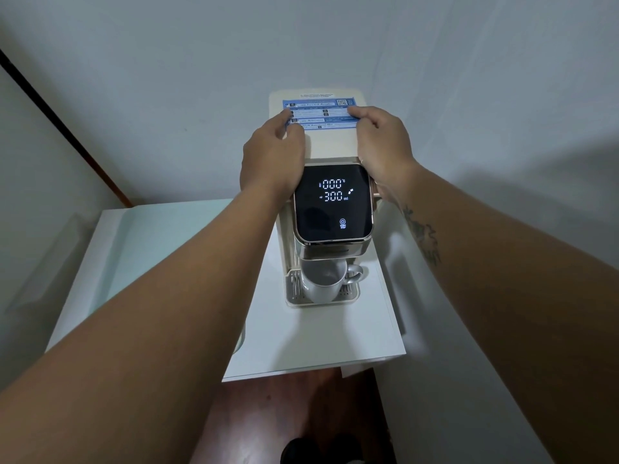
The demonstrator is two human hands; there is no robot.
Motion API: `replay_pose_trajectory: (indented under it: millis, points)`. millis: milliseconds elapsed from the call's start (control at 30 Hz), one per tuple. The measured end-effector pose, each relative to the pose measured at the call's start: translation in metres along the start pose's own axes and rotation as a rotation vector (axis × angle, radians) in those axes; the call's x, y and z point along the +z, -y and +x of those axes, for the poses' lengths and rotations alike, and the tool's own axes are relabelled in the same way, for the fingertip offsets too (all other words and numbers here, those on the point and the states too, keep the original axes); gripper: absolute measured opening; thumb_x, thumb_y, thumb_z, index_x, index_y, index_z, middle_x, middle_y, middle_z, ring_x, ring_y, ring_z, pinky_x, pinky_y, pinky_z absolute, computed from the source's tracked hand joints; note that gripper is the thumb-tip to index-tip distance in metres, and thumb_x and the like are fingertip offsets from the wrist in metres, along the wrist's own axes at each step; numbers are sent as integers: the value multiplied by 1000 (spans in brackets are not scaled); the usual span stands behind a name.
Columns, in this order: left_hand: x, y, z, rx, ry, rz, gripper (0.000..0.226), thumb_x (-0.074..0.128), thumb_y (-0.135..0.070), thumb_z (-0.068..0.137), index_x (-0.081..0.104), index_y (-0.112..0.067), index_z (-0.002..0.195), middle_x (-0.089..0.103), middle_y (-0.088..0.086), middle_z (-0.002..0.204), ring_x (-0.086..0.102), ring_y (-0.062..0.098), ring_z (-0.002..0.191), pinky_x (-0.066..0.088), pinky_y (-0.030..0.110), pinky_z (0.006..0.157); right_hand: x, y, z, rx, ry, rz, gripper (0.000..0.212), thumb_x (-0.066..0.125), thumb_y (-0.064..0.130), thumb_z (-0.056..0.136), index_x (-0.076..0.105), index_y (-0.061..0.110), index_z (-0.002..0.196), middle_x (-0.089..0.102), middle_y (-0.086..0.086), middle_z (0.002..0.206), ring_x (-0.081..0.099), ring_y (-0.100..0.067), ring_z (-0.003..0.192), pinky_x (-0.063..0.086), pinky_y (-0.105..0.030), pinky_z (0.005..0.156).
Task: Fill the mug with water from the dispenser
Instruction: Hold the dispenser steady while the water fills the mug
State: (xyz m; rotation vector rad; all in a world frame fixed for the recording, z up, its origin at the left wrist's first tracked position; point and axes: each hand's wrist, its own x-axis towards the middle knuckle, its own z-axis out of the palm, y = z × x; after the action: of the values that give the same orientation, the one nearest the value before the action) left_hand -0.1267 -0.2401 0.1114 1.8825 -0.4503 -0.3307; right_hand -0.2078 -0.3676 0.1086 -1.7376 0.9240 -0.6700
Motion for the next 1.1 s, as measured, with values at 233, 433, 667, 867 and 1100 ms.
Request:
replay_pose_trajectory:
  millis: [233,433,667,867,1100]
  points:
    - [1,2,2,1,4,-3,47,44,-34,97,58,-34,143,59,-12,146,56,12,129,39,23,103,0,1,-1,-2,-3,-6,44,36,17,96,68,27,124,69,4,117,69,-18,94,59,-39,92]
    - [1,2,1,4,4,-5,48,44,-34,97,57,-34,143,59,-12,146,56,12,128,39,23,101,0,0,0,12,2,12,44,36,18,95,69,29,122,70,5,116,71,-21,95,60,-41,89]
    - [1,1,1,0,-4,-1,46,44,-33,99,57,-34,143,60,-10,145,56,14,127,37,22,97,1,-1,1,-3,-8,23,44,36,17,95,69,28,122,70,4,112,64,-14,81,58,-39,84]
    - [1,1,2,3,-1,-1,47,43,-33,98,58,-34,143,60,-11,145,57,13,127,41,25,103,0,-1,1,-5,-6,14,45,35,16,96,68,26,125,68,5,114,63,-12,78,58,-35,80]
    - [1,1,0,-6,-5,-16,47,44,-32,98,57,-33,143,59,-12,146,56,9,117,37,21,98,-1,-1,0,2,4,1,45,35,18,96,67,27,126,68,5,119,70,-19,97,60,-40,91]
